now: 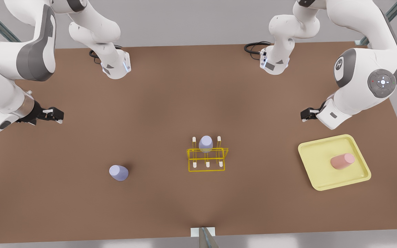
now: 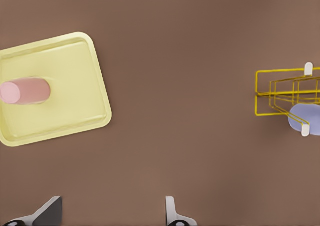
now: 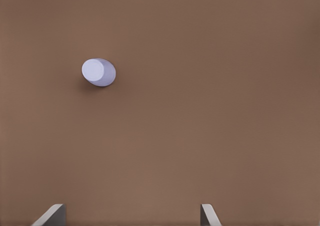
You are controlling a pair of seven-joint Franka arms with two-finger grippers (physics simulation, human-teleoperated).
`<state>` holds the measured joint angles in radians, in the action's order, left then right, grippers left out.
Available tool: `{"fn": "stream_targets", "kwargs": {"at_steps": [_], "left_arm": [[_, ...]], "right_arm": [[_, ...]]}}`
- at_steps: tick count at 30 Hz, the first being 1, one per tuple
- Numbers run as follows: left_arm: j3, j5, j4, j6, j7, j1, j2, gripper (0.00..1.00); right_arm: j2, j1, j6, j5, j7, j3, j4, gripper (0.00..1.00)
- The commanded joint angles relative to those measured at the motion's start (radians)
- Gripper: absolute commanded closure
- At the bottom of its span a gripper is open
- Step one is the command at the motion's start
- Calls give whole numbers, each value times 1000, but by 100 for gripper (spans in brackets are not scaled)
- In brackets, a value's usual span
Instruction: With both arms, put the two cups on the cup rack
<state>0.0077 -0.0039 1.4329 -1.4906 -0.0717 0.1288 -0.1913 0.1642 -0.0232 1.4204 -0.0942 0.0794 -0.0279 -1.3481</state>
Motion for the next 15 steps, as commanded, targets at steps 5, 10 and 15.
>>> {"fn": "stream_targets", "kwargs": {"at_steps": [5, 10, 15], "left_arm": [[25, -7, 4, -72, -10, -60, -60, 0], [20, -41, -61, -366, 426, -359, -328, 0], [23, -59, -184, -490, 645, -423, -481, 0]], "right_arm": [[136, 66, 14, -21, 5, -6, -6, 0], [377, 88, 268, 17, -93, -7, -6, 0], [479, 111, 514, 60, -201, -9, -5, 0]]}}
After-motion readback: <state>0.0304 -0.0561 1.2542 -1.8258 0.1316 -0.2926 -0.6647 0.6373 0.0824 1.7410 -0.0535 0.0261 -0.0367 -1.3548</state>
